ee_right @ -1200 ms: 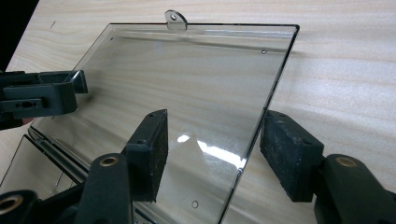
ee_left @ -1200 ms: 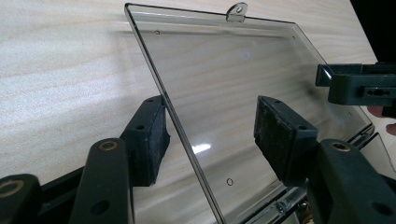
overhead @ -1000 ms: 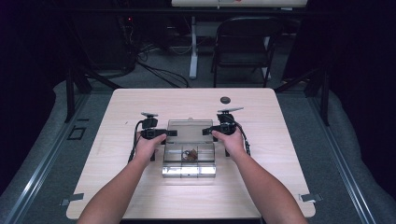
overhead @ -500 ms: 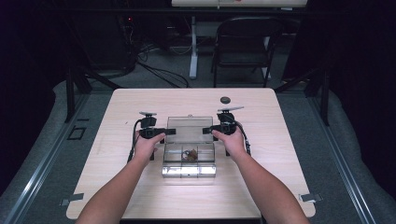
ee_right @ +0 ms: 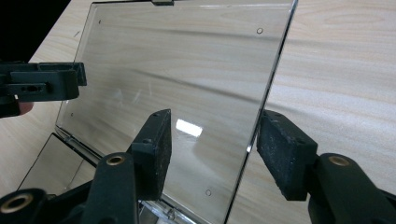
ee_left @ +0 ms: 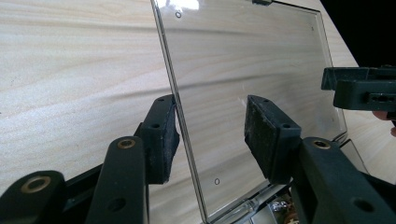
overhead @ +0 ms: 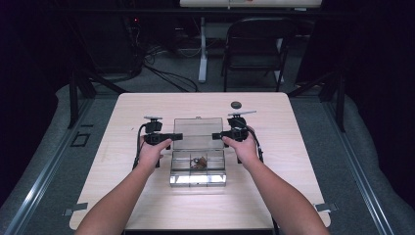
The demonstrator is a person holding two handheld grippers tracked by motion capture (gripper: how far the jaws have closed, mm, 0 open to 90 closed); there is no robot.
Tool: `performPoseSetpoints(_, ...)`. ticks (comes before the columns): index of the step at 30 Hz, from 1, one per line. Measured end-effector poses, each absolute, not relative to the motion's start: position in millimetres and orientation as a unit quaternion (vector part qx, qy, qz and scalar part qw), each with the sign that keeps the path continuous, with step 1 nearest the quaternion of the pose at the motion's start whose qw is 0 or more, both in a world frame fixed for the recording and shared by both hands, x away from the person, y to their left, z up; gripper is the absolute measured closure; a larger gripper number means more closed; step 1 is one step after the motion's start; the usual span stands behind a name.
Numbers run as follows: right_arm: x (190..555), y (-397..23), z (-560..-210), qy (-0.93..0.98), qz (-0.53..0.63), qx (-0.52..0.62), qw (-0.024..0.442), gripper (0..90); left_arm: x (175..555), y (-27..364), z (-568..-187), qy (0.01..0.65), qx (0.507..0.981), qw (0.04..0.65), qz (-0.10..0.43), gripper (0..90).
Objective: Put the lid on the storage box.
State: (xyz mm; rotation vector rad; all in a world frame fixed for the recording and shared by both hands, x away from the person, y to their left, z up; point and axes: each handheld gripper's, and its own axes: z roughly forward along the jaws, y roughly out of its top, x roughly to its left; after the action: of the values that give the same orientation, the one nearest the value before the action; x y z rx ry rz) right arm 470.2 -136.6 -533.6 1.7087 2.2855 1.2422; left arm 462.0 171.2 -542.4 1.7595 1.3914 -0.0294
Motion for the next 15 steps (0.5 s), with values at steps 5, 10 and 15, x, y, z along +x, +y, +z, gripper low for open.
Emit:
performPoseSetpoints(5,467,-137,-529,0.735,0.404,0.544,0.02,46.1,460,172,-538,0.554,0.707,0.438,-0.007,54.3)
performPoseSetpoints(10,463,-138,-524,0.738,0.408,0.538,0.025,46.2,457,172,-534,0.549,0.708,0.444,-0.003,54.9)
performPoseSetpoints(15,461,-139,-520,0.738,0.41,0.534,0.026,46.3,455,170,-527,0.54,0.719,0.438,0.008,55.2)
